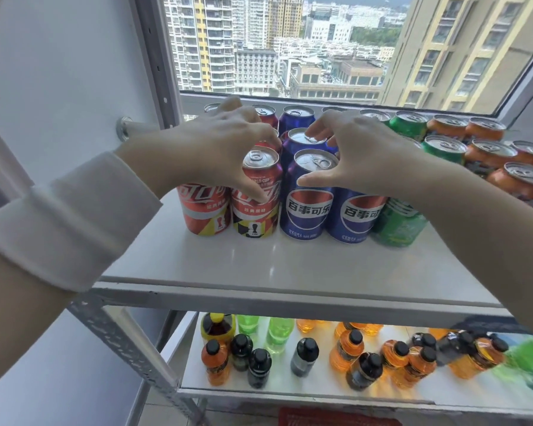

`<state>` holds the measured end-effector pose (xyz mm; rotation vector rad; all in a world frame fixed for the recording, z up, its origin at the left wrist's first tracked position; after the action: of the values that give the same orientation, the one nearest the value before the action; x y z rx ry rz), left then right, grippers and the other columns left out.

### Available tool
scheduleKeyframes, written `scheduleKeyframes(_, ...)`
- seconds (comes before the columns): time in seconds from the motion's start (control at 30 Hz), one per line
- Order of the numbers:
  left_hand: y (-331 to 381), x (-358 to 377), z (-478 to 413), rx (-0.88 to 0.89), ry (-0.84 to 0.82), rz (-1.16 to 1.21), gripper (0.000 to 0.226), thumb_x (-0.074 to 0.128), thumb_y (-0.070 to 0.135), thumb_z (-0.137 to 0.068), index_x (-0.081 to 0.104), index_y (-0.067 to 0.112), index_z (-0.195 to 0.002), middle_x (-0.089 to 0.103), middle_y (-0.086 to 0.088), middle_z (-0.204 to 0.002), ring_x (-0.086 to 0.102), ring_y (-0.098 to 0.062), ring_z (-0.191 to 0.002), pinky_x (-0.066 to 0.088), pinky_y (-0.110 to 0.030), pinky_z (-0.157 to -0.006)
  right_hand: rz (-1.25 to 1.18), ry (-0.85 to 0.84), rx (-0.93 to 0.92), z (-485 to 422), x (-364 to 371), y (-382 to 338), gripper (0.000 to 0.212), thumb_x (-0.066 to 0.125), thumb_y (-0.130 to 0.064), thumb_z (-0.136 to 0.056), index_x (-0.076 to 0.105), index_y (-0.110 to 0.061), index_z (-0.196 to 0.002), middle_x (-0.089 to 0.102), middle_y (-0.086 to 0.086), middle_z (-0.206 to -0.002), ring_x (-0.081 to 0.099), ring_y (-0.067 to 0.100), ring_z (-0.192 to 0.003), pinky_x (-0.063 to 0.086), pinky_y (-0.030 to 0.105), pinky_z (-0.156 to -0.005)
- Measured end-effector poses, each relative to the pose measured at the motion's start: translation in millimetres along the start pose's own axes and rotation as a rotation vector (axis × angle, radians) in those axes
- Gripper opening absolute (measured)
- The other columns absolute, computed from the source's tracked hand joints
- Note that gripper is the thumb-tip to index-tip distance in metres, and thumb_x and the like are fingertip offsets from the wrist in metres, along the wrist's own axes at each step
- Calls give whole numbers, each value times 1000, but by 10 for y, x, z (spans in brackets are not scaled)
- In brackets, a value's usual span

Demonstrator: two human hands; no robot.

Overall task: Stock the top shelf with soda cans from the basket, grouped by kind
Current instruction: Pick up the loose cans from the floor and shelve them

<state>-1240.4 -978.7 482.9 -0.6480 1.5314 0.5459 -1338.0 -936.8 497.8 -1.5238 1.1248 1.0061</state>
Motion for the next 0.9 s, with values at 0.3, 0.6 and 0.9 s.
scheduleKeyframes(0.3,281,-331,275,-3,291,135,70,51,58,-70,42,27,-133,42,-4,-137,29,-24,-131,27,-43,-107,48,304,43,474,-280,-81,61,61,-43,-84,42,-12,-132,46,8,-130,39,22,-125,29,23,-98)
scheduleKeyframes(0.6,1078,-462,1110,-1,425,87,58,60,45,-81,45,19,-131,44,-6,-139,35,-25,-130,26,-38,-109,111,300,58,1521,-397,-183,67,58,-42,-86,34,-10,-139,42,11,-135,36,26,-129,27,32,-108)
scheduleKeyframes(0.9,1642,-614,1899,0,428,38,56,55,46,-84,43,21,-133,44,-4,-140,36,-24,-131,26,-41,-109,118,316,87,2422,-580,-494,66,57,-43,-87,35,-10,-139,42,10,-137,36,24,-129,30,33,-109)
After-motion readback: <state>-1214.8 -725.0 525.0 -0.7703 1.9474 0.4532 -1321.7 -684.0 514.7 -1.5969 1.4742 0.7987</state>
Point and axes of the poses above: each hand's wrist, its own z-axis away from the middle knuckle, its own x-axis out of the palm, y = z × x, the point moved 10 cm from there along -z, towards the middle knuckle
